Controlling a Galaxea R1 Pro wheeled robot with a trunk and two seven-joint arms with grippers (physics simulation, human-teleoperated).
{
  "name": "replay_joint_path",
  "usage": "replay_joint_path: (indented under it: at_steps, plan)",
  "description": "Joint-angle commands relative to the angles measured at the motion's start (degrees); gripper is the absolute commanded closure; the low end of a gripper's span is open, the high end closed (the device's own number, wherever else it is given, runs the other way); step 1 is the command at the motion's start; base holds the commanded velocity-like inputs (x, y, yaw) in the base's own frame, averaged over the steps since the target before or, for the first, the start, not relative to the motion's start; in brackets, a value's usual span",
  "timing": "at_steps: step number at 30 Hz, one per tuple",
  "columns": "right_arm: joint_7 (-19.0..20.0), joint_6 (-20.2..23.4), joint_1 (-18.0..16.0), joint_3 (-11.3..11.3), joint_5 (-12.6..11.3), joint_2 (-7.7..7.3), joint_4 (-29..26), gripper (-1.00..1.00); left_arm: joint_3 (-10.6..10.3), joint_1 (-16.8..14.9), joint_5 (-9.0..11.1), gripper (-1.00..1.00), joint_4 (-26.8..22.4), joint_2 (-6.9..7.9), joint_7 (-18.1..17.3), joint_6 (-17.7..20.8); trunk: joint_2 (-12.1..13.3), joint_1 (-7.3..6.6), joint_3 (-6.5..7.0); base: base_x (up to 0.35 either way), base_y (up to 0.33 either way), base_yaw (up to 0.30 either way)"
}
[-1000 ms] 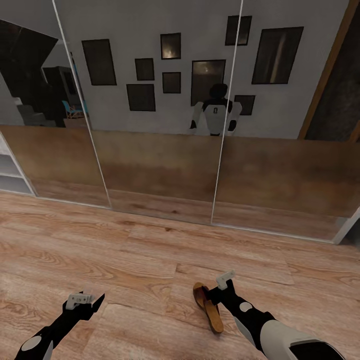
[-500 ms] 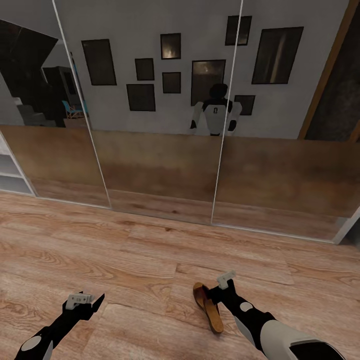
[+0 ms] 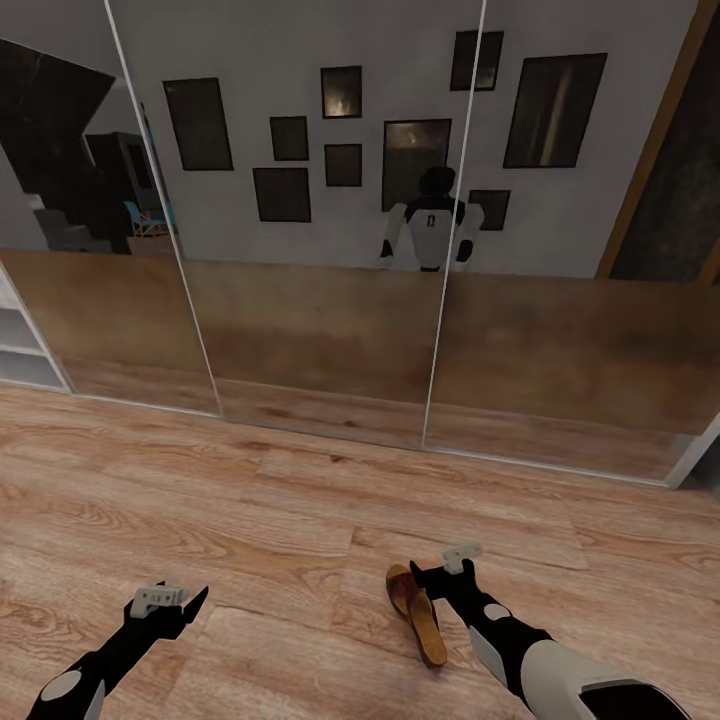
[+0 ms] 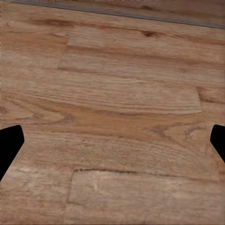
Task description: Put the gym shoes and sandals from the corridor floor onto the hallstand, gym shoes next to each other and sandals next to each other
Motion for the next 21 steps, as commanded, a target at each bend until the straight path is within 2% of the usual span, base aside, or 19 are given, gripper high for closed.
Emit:
replay_joint_path:
  at_steps: [1,8,10,18,21]
  plan:
    - [-0.11,-0.21,-0.04,0.40,-0.09,-0.01,0.06,-1.00,0.45,-0.09,-0.56,-1.00,-0.21,0.09,-0.36,-0.31,-0.42,0.21,-0.28,0.000,0.000,0.000]
    - [-0.11,-0.21,-0.04,0.36,-0.20,-0.01,0.06,-1.00,0.34,-0.15,-0.45,-1.00,-4.73,-0.18,-0.45,-0.14,-0.90,0.58,-2.33,0.000,0.000,0.038]
    - [-0.11,-0.21,-0.04,0.33,-0.21,-0.07,0.06,-1.00,0.31,-0.16,-0.44,-1.00,-6.06,-0.96,-0.44,-0.09,-0.93,0.63,-2.96,0.000,0.000,0.065]
    - [-0.15,-0.21,-0.04,0.31,-0.22,-0.19,0.06,-1.00,0.21,-0.16,-0.51,-1.00,-6.92,-1.69,-0.40,-0.11,-1.04,0.84,-5.46,0.000,0.000,0.069]
    - [-0.13,-0.15,-0.05,0.28,-0.25,-0.86,0.09,-1.00,0.20,-0.16,-0.52,-1.00,-6.96,-1.75,-0.40,-0.09,-1.08,0.92,-6.40,0.000,0.000,0.071]
